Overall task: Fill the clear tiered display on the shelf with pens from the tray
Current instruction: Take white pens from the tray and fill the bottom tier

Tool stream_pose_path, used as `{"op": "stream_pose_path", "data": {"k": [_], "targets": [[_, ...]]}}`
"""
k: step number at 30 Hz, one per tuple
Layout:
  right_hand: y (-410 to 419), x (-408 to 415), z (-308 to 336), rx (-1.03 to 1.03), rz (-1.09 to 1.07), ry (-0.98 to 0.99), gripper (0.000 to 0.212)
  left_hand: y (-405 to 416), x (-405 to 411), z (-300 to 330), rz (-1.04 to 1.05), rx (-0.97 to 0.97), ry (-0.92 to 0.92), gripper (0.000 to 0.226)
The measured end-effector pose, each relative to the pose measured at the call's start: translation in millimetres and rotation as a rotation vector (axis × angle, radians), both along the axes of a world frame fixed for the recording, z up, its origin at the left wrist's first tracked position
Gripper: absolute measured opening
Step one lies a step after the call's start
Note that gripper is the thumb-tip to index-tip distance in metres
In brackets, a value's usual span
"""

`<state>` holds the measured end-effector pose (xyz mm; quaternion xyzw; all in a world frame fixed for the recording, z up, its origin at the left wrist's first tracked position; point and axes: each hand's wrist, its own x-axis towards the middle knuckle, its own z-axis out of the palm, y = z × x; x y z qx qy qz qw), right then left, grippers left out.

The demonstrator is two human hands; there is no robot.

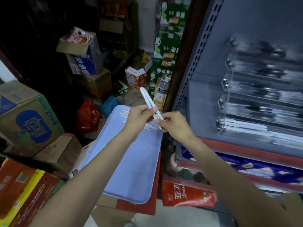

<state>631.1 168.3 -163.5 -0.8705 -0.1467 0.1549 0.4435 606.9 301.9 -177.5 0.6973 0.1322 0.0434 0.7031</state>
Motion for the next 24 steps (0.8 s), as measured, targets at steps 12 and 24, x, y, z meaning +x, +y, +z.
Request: {"op": "stream_pose_path", "data": {"k": [12,24], "targets": [[-238.1,-0.1,88.2,0.552,-0.286,-0.096,0.014,-202.7,6.2,84.3,-0.450,0.597,-0.309,0.025],[-423.1,10.0,57.2,0.226,-0.631,-0.249,0.016,-340.2,33.9,78.8,-0.284,0.854,-0.174,0.023]]}}
